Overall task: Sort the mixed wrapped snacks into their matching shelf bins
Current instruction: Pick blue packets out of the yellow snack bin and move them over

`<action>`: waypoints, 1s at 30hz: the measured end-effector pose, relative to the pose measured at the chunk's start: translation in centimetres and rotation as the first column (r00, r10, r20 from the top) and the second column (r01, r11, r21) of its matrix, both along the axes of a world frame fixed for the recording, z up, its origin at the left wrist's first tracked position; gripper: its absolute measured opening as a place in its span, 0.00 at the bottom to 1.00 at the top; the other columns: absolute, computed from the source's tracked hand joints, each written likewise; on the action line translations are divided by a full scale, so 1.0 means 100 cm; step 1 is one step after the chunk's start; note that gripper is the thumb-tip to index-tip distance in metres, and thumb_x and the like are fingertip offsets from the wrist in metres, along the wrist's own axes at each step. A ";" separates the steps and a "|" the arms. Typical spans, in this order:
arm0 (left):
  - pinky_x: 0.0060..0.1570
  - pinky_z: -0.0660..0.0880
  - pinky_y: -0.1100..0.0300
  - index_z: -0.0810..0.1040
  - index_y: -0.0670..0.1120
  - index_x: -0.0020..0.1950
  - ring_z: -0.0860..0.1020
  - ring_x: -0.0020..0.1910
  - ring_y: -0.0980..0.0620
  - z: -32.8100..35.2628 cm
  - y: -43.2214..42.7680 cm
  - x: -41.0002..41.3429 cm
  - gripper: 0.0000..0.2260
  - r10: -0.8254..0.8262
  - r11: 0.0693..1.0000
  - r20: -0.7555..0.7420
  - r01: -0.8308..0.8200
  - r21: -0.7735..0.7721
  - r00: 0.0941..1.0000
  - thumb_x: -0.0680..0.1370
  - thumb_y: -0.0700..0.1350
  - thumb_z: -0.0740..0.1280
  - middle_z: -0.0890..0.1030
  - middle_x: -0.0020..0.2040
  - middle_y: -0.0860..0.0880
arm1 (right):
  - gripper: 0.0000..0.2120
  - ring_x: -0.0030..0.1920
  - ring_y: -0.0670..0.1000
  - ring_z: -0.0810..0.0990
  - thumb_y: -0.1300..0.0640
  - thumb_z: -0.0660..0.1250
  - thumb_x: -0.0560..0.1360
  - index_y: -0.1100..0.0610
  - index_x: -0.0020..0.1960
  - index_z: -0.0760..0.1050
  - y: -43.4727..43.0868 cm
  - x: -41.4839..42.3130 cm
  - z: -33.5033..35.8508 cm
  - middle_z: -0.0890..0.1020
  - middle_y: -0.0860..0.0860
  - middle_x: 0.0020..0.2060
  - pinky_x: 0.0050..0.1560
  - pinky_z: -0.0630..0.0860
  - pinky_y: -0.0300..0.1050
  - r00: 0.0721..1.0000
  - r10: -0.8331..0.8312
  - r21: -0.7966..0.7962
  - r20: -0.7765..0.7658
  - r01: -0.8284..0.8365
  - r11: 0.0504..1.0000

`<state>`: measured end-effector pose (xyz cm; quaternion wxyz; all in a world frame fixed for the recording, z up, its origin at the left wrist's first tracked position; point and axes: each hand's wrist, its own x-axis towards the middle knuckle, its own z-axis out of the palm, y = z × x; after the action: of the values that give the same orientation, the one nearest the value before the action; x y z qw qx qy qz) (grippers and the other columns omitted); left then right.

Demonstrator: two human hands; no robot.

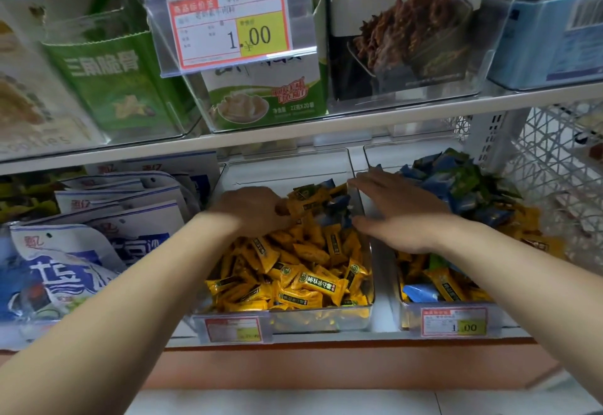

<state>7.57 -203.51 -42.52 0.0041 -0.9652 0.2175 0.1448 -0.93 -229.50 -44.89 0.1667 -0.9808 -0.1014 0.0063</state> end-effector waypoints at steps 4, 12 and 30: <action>0.45 0.78 0.54 0.79 0.53 0.49 0.78 0.44 0.51 0.015 0.005 0.012 0.22 0.069 0.981 0.114 -0.089 0.175 0.991 0.72 0.70 0.62 0.79 0.45 0.52 | 0.35 0.79 0.48 0.45 0.34 0.56 0.76 0.39 0.78 0.46 0.000 -0.001 0.000 0.46 0.43 0.79 0.74 0.54 0.50 1.000 -0.012 0.003 -0.027 0.013 1.000; 0.64 0.70 0.49 0.67 0.64 0.72 0.72 0.66 0.51 -0.035 -0.040 0.007 0.41 -0.162 0.971 -0.067 0.147 -0.191 0.985 0.62 0.78 0.60 0.73 0.70 0.54 | 0.36 0.78 0.43 0.41 0.36 0.56 0.76 0.41 0.79 0.46 -0.001 0.001 -0.001 0.44 0.36 0.78 0.75 0.52 0.50 1.000 0.020 0.013 -0.019 -0.020 1.000; 0.57 0.72 0.51 0.72 0.53 0.70 0.76 0.60 0.48 -0.028 -0.073 0.010 0.28 -0.106 0.967 -0.051 0.091 -0.239 0.993 0.74 0.65 0.67 0.78 0.63 0.50 | 0.36 0.78 0.44 0.43 0.37 0.58 0.76 0.42 0.80 0.47 0.001 0.001 0.001 0.46 0.38 0.78 0.75 0.49 0.48 1.000 0.020 0.041 -0.009 -0.020 0.999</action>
<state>8.60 -210.81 -45.29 -0.1103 -0.9418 0.2809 0.1482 -0.86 -229.38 -44.82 0.1870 -0.9761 -0.1106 0.0107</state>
